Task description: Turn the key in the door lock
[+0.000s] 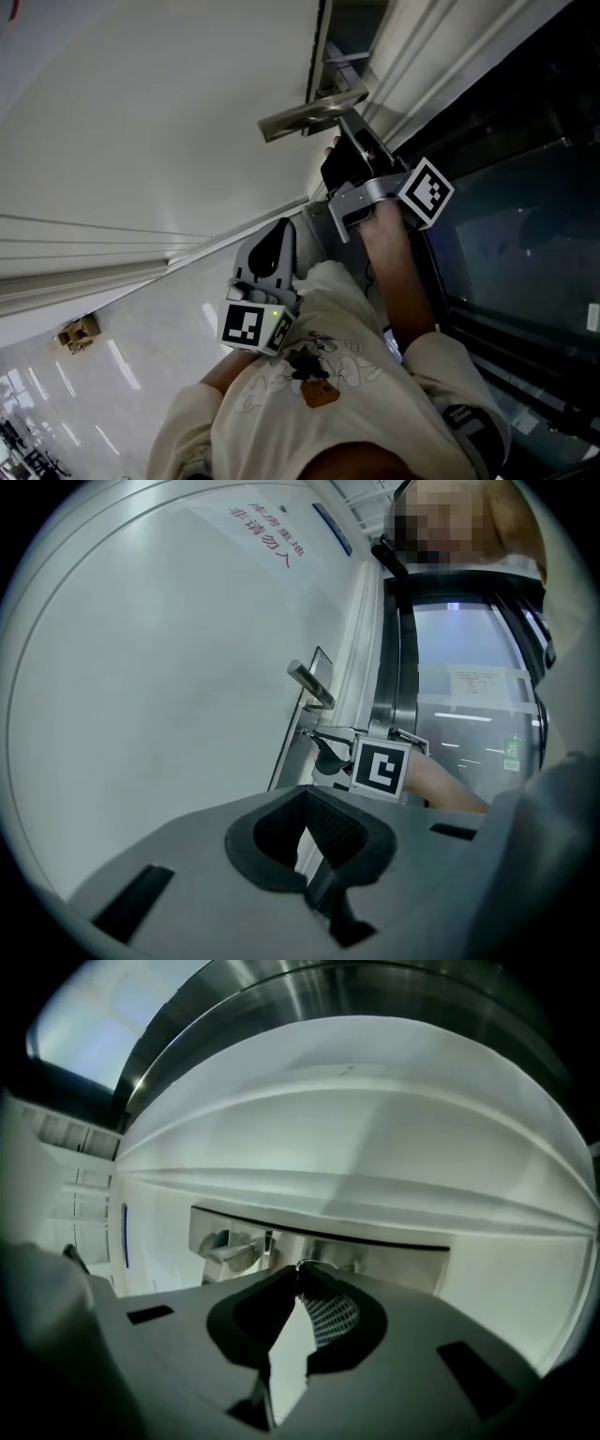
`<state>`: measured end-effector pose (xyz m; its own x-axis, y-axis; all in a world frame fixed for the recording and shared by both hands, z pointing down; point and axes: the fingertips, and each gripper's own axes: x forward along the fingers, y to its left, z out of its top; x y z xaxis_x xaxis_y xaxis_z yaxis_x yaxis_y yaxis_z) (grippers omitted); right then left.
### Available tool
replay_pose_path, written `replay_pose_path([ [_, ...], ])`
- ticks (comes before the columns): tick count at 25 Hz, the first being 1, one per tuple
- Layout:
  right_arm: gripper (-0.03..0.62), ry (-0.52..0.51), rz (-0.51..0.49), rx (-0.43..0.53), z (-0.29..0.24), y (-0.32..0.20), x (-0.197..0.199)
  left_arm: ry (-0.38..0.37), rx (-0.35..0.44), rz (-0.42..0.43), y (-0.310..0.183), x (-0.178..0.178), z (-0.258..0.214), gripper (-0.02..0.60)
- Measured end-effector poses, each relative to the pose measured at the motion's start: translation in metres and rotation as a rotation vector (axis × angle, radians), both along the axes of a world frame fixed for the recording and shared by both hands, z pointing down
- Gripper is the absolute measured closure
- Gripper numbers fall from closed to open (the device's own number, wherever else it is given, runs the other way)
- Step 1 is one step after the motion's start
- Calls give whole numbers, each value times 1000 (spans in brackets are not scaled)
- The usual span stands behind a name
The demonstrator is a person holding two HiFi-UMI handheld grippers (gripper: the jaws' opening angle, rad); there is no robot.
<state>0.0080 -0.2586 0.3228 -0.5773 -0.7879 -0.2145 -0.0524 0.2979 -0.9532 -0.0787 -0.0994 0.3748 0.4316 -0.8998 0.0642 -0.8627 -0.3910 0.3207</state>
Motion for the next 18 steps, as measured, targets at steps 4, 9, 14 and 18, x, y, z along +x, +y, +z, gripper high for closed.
replay_pose_path([
  [4,565,-153,-29,-81,2,0,-1,2,1,-5,2,1,-1,578],
  [9,565,-277,-58,-147,3,0,-2,2,5,-10,5,3,-2,578],
  [14,565,-390,-100,-201,5,0,-4,-3,6,-9,8,6,-2,578],
  [18,460,-319,-112,-126,-2,-1,-4,-5,10,-13,10,7,-3,578],
])
